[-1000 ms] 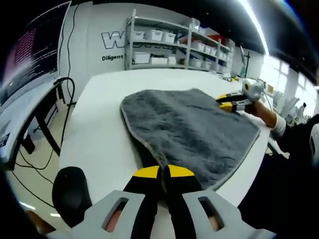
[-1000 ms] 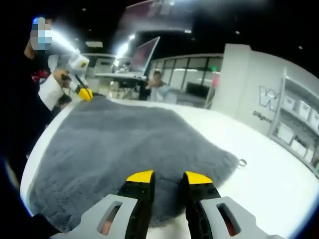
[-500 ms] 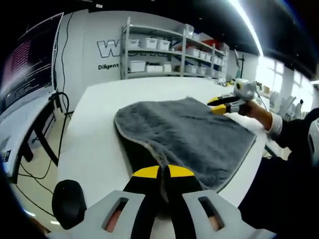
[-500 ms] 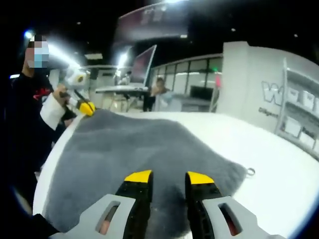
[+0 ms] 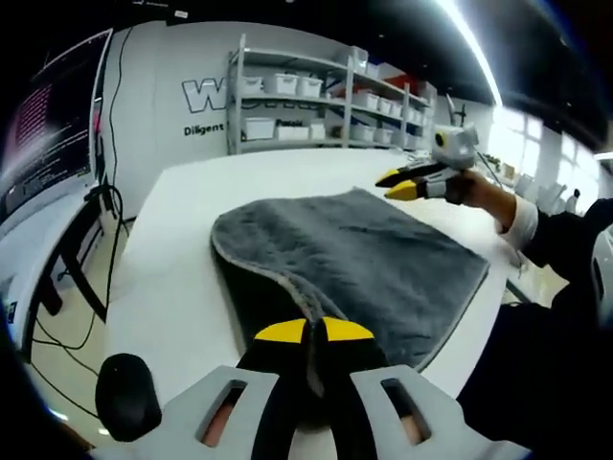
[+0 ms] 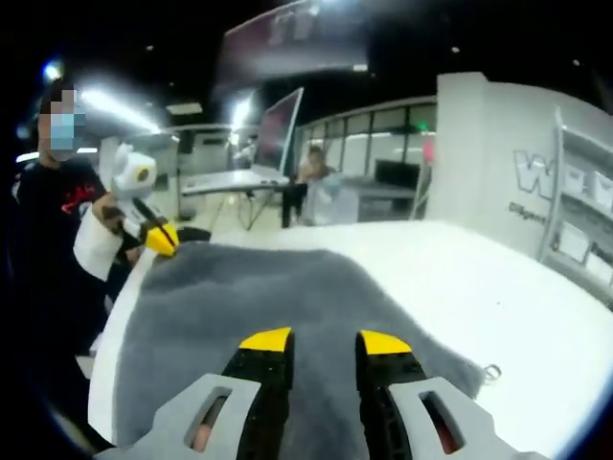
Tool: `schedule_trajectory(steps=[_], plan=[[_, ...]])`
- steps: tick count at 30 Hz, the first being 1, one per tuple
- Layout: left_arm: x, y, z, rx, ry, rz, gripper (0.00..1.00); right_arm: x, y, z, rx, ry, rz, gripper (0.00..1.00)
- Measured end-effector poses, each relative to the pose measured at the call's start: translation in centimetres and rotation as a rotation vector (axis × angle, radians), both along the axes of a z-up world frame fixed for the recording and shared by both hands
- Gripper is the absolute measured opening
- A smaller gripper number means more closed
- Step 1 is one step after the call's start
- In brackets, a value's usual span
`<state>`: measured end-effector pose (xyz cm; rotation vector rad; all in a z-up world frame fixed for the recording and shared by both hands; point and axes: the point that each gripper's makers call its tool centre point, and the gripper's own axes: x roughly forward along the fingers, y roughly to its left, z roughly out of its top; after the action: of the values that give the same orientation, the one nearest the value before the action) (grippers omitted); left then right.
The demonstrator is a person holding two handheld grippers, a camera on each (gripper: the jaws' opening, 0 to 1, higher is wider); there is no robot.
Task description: Open the folded towel by lifting each exposed corner and separating the folded layers until the towel lies flat within the target outline without major curled edges
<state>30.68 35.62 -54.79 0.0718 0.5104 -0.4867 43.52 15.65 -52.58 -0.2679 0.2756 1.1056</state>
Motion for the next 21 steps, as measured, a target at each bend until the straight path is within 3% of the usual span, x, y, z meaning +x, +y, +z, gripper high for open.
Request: schedule_trajectory(steps=[13,21], plan=[[0.3,-1.4,0.9,0.009,-0.02,-0.019,0.04,0.6,3.8,0.7,-0.013,0.112,0.005,0.21],[0.3,-2.3,1.0,0.012,-0.021,-0.041,0.04,1.4,6.1,1.2,0.023,0.178,0.021,0.21]])
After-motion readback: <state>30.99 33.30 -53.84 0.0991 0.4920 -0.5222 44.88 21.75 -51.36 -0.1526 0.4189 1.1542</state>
